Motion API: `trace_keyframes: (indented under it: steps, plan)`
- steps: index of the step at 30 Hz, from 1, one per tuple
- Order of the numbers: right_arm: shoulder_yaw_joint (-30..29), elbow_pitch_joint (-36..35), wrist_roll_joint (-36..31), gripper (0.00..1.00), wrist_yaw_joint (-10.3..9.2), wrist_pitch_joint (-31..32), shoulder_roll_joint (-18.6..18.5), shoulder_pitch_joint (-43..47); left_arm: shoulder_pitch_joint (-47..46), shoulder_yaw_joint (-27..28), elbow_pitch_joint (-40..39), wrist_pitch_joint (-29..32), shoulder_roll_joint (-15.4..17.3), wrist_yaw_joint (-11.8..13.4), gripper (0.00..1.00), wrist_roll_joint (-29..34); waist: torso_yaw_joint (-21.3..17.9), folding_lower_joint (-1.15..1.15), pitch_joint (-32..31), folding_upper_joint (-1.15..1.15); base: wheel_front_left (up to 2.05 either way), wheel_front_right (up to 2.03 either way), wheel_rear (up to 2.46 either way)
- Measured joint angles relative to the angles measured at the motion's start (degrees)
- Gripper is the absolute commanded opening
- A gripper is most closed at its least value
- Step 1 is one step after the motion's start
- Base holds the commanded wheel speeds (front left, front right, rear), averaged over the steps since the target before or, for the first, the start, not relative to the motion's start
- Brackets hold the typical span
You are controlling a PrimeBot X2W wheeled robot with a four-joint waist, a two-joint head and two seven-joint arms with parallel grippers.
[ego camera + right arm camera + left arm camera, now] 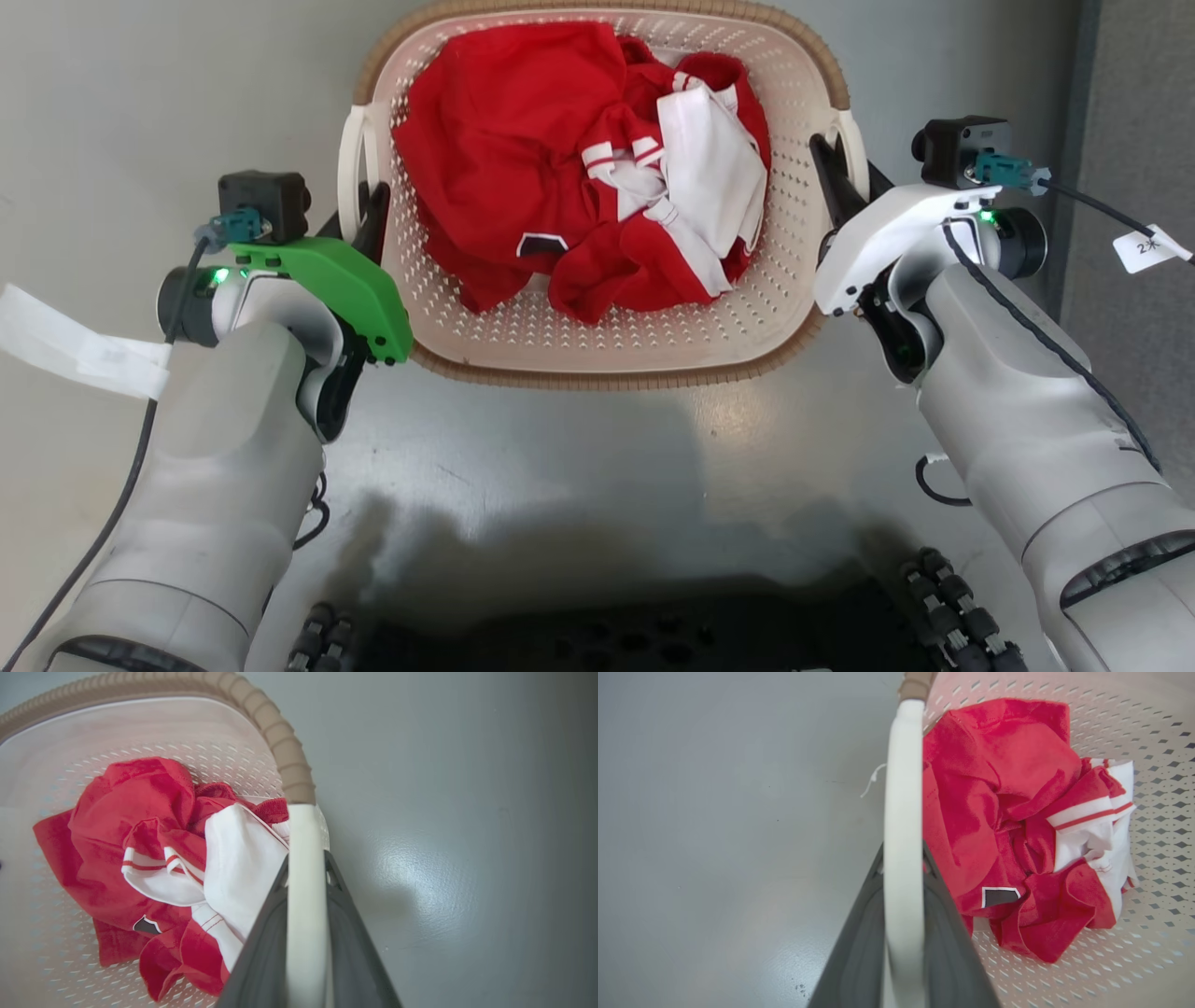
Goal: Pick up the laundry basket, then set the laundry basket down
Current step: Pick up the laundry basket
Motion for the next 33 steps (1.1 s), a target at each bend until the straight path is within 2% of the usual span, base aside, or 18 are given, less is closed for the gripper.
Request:
trace_keyframes:
  steps: [14,33]
  plan:
    - [5.13,1.87,5.52,0.0,-0.03,0.42,-0.13,0.59,0.89,-3.67,3.33,2.0,-0.21,0.0,0.0,-4.64,-0.27,-0.01,-8.31,0.0,0.0,0.0,0.0]
    - [10.35,4.08,15.14,0.0,-0.04,11.09,-0.15,3.42,6.59,-7.0,5.22,8.87,-0.33,-0.01,0.0,-12.58,-0.74,-0.01,-22.89,0.0,0.0,0.0,0.0]
